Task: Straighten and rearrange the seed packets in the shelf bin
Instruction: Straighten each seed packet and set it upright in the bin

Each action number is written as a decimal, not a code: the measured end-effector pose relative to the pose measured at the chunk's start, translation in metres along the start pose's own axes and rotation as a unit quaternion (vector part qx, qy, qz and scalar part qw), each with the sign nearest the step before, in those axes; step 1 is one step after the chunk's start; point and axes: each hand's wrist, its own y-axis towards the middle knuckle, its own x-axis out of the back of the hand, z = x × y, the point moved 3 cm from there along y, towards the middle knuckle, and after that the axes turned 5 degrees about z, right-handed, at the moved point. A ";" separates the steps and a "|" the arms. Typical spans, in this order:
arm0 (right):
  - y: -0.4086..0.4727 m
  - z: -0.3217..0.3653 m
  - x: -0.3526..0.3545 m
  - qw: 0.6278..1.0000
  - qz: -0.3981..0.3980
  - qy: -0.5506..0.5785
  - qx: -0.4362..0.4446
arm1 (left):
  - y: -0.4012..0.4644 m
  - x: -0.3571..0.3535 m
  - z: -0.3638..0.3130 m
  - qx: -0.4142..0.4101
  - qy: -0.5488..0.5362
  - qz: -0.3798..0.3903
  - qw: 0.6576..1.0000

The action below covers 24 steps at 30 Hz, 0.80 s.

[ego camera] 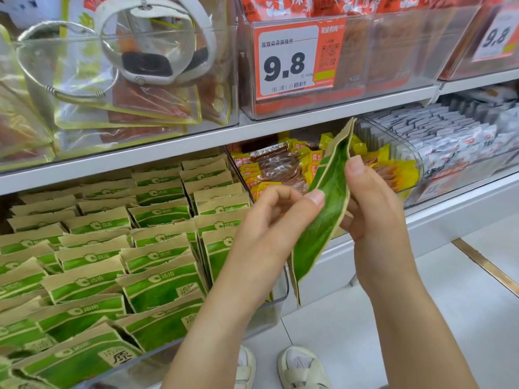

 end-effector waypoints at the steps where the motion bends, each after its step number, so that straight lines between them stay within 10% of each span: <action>1: 0.001 0.001 0.001 1.000 0.002 0.010 -0.012 | 0.004 -0.003 0.001 0.020 -0.010 0.006 1.000; 16: 0.003 0.000 0.013 0.998 -0.042 -0.038 -0.027 | 0.003 0.006 0.014 0.064 -0.018 -0.057 0.996; 24: -0.003 -0.008 0.011 0.979 0.183 -0.016 -0.088 | 0.007 -0.004 -0.004 -0.015 -0.061 -0.098 0.993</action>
